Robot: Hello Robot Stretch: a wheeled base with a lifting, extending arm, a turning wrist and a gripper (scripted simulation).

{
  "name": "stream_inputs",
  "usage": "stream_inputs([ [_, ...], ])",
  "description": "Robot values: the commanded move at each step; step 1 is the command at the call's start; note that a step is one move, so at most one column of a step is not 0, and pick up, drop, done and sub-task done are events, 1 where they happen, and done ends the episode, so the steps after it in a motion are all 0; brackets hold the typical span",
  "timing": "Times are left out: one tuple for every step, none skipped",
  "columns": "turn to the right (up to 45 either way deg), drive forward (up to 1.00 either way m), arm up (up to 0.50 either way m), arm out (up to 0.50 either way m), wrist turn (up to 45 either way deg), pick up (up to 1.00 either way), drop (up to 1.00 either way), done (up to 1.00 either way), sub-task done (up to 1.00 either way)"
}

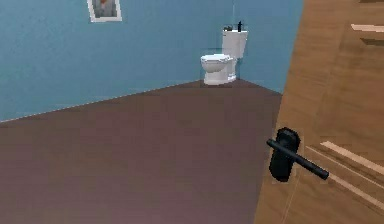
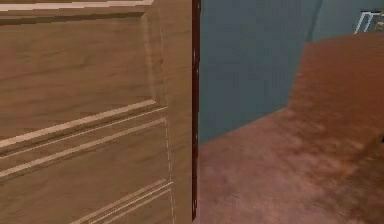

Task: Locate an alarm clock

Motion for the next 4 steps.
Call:
stream_inputs([
  [-30.0, 0.00, 0.00, 0.00, 0.0, 0.00, 0.00, 0.00, 0.00],
  [0.0, 0.60, 0.00, 0.00, 0.0, 0.00, 0.00, 0.00, 0.00],
  [36.0, 0.00, 0.00, 0.00, 0.0, 0.00, 0.00, 0.00, 0.00],
  [0.0, 0.35, 0.00, 0.00, 0.0, 0.00, 0.00, 0.00, 0.00],
])
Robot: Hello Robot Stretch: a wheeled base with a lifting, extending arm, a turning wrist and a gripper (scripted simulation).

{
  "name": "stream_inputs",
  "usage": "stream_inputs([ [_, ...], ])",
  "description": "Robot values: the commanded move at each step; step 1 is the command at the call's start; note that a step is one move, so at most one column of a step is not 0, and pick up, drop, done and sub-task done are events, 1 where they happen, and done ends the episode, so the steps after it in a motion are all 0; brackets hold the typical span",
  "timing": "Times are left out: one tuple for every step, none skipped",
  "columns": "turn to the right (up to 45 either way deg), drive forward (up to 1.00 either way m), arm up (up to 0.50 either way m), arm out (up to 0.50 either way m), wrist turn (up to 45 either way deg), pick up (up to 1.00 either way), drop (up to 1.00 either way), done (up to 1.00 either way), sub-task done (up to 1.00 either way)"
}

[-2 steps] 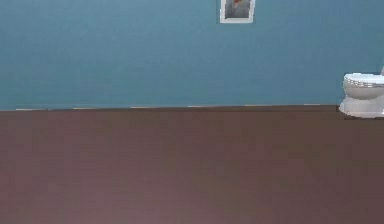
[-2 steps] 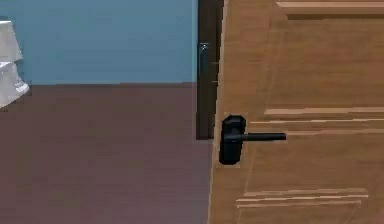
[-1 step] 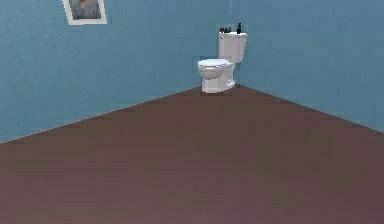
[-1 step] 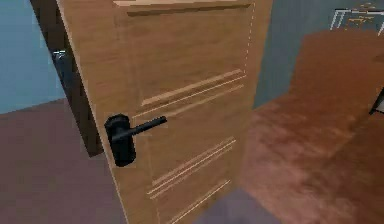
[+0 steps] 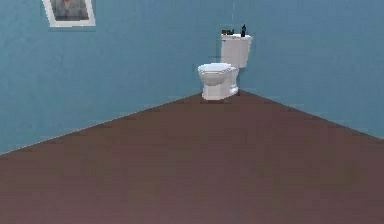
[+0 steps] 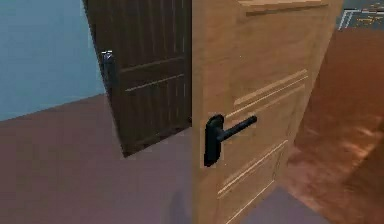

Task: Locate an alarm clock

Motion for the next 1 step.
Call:
stream_inputs([
  [45.0, 0.00, 0.00, 0.00, 0.0, 0.00, 0.00, 0.00, 0.00],
])
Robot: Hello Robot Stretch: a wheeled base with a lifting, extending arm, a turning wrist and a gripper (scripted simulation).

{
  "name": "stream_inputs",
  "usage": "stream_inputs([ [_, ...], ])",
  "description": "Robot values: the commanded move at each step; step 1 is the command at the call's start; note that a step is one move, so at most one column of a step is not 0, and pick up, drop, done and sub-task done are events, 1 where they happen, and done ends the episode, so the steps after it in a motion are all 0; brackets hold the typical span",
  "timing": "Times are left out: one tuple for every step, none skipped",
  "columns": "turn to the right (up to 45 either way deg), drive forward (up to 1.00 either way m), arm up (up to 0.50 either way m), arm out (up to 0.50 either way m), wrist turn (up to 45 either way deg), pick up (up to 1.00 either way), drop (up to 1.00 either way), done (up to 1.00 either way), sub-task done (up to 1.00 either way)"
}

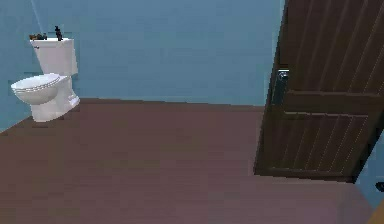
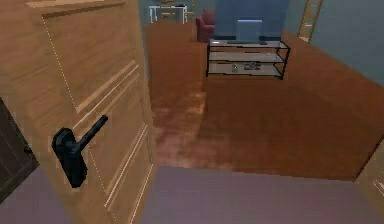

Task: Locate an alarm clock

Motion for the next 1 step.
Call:
stream_inputs([
  [9.0, 0.00, 0.00, 0.00, 0.0, 0.00, 0.00, 0.00, 0.00],
])
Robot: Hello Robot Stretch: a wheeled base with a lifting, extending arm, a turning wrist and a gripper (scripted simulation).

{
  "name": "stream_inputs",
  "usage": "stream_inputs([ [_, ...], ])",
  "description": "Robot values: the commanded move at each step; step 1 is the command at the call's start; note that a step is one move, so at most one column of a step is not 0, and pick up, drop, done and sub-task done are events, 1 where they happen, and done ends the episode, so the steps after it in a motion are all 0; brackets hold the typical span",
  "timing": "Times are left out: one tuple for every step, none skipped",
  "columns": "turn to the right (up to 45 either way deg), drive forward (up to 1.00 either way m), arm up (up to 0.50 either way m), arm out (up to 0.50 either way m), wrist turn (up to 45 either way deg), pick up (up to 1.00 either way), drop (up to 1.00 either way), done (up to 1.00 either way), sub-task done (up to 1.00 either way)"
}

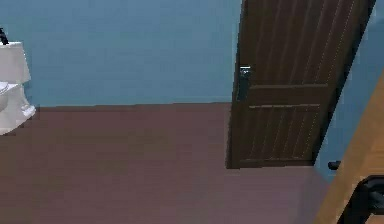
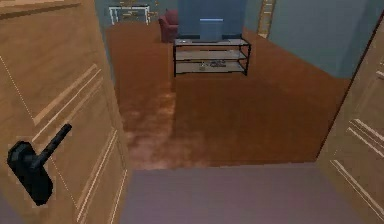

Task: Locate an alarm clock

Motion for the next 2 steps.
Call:
stream_inputs([
  [0.0, 1.00, 0.00, 0.00, 0.0, 0.00, 0.00, 0.00, 0.00],
  [0.0, 0.85, 0.00, 0.00, 0.0, 0.00, 0.00, 0.00, 0.00],
])
